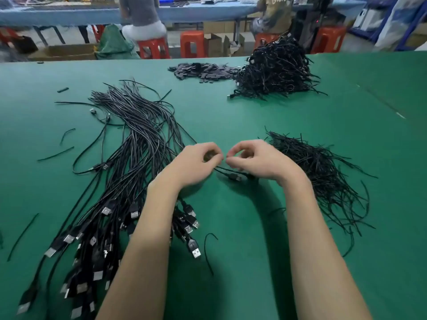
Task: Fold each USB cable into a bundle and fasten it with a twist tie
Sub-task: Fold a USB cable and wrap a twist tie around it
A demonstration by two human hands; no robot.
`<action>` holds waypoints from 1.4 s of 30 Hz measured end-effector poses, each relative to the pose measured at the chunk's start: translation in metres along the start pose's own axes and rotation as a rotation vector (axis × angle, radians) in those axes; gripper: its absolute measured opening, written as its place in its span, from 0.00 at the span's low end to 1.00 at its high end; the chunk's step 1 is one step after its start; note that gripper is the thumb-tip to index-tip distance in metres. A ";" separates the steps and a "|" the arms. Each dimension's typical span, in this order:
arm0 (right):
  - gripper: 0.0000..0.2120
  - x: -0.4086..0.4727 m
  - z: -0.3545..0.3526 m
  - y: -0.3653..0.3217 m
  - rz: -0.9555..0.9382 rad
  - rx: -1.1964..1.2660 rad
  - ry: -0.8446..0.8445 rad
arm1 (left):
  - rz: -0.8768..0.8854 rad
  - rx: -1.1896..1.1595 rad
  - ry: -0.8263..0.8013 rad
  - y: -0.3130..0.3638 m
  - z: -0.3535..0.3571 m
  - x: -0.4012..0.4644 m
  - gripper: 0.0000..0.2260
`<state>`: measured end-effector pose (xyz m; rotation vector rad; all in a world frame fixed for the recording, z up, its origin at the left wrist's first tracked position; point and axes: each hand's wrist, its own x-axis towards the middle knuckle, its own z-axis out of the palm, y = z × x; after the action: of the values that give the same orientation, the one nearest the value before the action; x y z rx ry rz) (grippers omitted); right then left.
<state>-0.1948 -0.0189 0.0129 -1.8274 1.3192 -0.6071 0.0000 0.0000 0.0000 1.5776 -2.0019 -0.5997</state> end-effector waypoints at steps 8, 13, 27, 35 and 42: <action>0.04 0.006 0.022 0.004 0.040 -0.267 0.015 | -0.078 0.158 -0.103 0.001 0.006 -0.005 0.09; 0.07 0.004 0.018 0.004 -0.004 0.139 0.088 | -0.014 0.357 -0.198 0.008 0.008 -0.007 0.07; 0.13 0.005 0.015 0.002 0.078 1.422 0.109 | -0.111 -0.535 -0.108 0.044 0.008 0.001 0.20; 0.37 0.007 0.043 -0.008 -0.009 0.820 -0.280 | -0.214 -1.807 0.094 0.050 -0.001 0.009 0.17; 0.30 -0.013 0.004 -0.011 -0.075 0.579 -0.326 | -0.235 -2.021 0.269 0.021 -0.022 0.006 0.17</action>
<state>-0.1903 -0.0036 0.0201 -1.4220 0.7583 -0.6192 -0.0029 -0.0017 0.0313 0.4056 -0.2473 -1.5610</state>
